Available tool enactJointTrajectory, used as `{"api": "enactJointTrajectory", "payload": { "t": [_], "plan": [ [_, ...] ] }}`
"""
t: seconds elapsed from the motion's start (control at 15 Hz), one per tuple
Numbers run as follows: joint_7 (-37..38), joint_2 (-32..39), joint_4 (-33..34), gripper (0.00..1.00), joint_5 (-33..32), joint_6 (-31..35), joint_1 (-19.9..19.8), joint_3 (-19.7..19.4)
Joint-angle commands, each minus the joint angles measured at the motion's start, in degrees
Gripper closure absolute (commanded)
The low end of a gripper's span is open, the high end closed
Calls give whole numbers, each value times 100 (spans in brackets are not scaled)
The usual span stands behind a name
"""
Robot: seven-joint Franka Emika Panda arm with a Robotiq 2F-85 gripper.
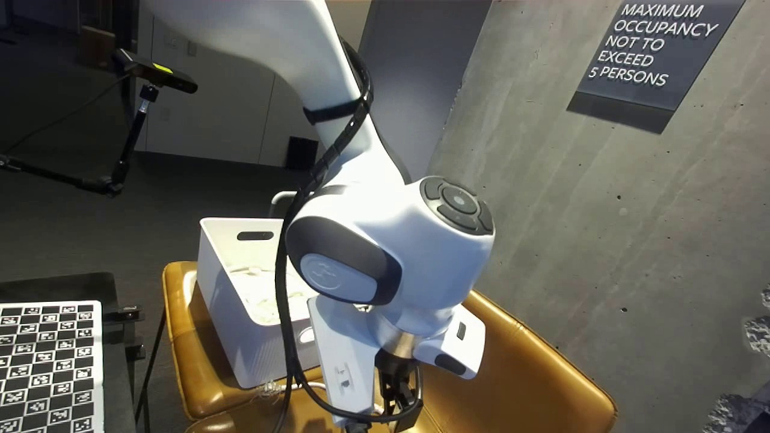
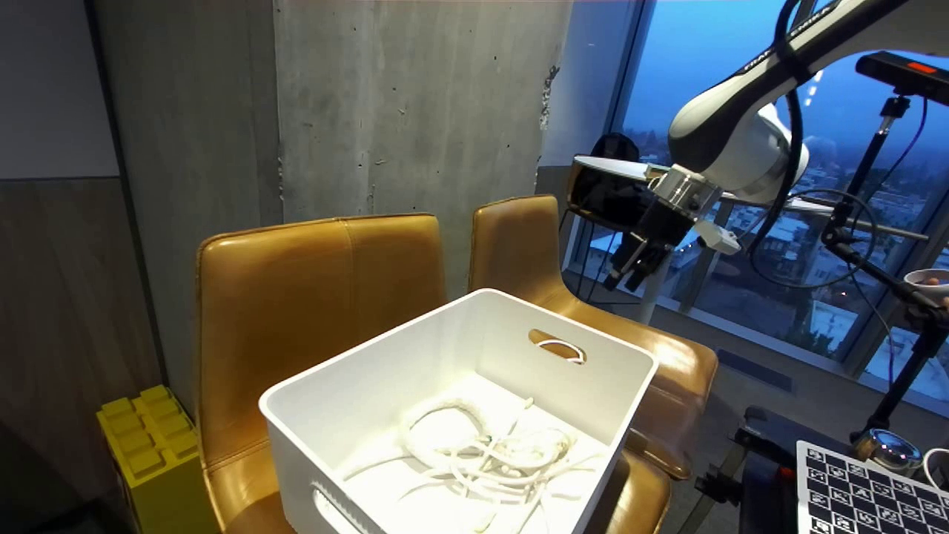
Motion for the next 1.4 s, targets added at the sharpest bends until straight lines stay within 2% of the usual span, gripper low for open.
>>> {"api": "enactJointTrajectory", "payload": {
  "t": [0.0, 0.27, 0.6, 1.07, 1.33],
  "plan": [
    [231, 547, 249, 0, -53, 398, -117, 305],
    [365, 904, 235, 0, -358, 777, -175, 479],
    [743, 1189, 349, 0, -817, 928, -212, 533],
    [1460, 2204, 1453, 0, -1334, 761, -427, 360],
    [1737, 2597, 1851, 0, -1595, 789, -409, 273]
  ]
}}
